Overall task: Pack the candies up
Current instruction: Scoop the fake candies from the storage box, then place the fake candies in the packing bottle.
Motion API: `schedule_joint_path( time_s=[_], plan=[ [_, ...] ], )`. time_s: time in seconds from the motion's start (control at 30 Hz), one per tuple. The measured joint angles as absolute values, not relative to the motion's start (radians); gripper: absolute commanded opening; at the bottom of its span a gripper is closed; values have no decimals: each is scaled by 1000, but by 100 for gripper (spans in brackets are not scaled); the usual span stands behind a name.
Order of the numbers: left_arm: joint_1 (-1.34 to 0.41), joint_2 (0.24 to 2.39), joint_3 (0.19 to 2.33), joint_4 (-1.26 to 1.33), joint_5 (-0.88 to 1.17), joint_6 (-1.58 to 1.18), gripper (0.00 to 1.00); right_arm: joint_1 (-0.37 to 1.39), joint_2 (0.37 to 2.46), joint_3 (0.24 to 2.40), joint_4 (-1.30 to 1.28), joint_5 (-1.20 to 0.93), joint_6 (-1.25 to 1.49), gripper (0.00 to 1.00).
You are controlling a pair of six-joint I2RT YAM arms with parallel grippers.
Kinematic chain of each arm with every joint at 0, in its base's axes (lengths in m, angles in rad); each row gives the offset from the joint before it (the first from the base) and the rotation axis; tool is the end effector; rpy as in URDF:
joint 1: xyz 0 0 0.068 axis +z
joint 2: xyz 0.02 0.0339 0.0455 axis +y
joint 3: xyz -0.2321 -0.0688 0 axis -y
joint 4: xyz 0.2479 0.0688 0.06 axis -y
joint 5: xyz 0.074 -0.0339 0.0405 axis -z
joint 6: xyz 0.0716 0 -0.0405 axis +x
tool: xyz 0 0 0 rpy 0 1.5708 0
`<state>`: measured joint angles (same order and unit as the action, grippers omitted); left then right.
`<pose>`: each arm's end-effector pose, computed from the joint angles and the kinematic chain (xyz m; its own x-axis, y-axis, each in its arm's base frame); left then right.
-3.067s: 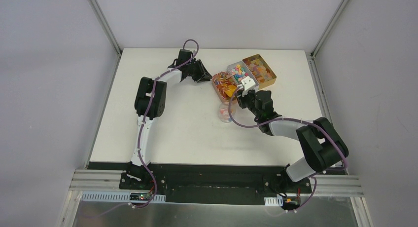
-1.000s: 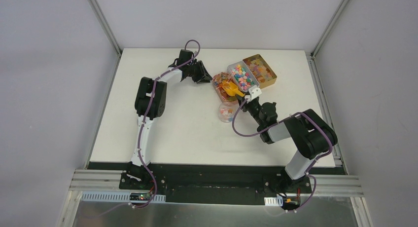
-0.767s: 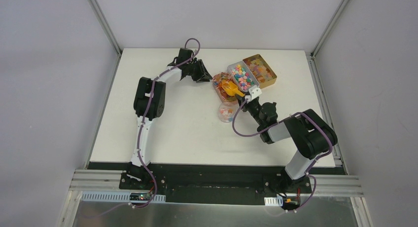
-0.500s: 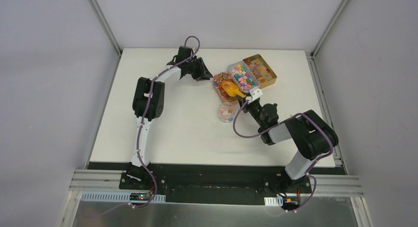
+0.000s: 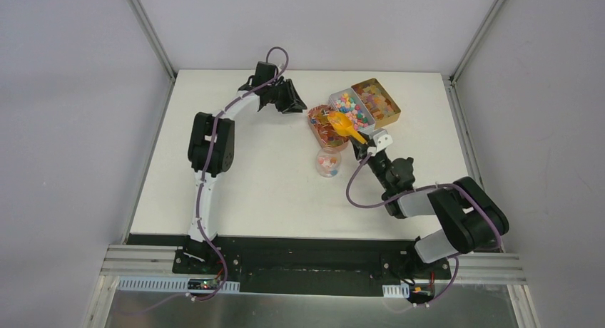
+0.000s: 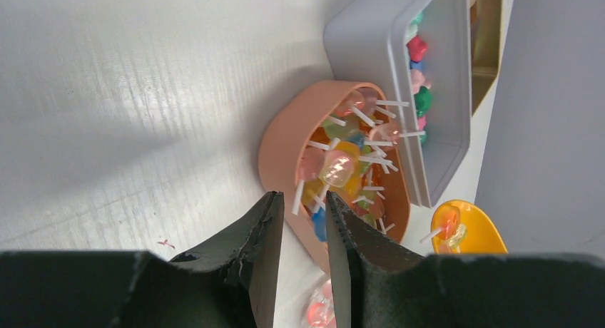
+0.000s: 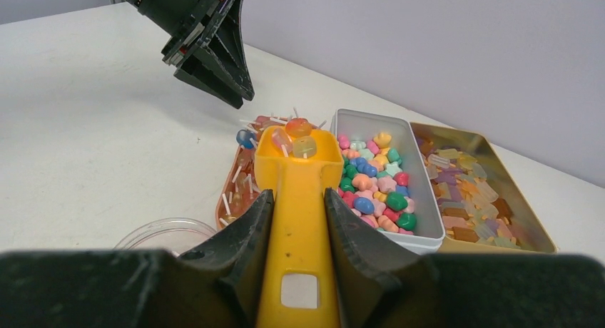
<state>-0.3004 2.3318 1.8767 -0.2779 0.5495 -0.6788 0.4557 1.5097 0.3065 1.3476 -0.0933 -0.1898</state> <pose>0.4947 -0.1924 0.1361 -0.8887 -0.2852 -0.3590 0.0837 0.6689 -0.7386 0.2617 0.1357 0.1563 0.2252 -0.0988 -0.9693 -0.4872 0.8501 -0.1999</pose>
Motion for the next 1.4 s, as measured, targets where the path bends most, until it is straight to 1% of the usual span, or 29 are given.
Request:
schedule_joint_path(
  time_s=[0.17,0.4,0.57,0.63,0.7,0.77,0.93,1.1,1.17,1.2,1.23,1.27,1.4],
  plan=[
    [-300,2267,1873,-315,549,-649,32,455,1424,270,1336,-105,-194,0],
    [-299,2120,1824,-383,531,-585,35,455,1213,263,1240,-135,-218,0],
    [-299,1985,1766,-442,512,-524,41,455,1053,263,1135,-159,-234,0],
    [-299,1917,1729,-469,501,-498,45,455,995,263,1093,-171,-238,0],
    [-299,1842,1686,-497,496,-471,55,455,936,263,1038,-182,-242,0],
    [-299,1768,1643,-523,495,-449,60,455,880,263,986,-192,-245,0],
    [-299,1575,1530,-582,469,-397,65,455,771,263,878,-208,-253,0],
    [-299,1432,1441,-622,445,-349,70,459,708,263,791,-224,-256,0],
    [-299,1405,1421,-640,437,-332,79,464,684,263,746,-226,-256,0],
    [-299,1395,1411,-648,428,-321,85,469,665,263,715,-226,-256,0],
    [-299,1387,1401,-659,420,-310,94,475,643,263,683,-226,-256,0],
    [-299,1380,1391,-670,412,-298,99,482,618,263,653,-226,-256,0],
    [-299,1362,1353,-707,382,-276,99,512,513,263,543,-219,-257,0]
  ],
)
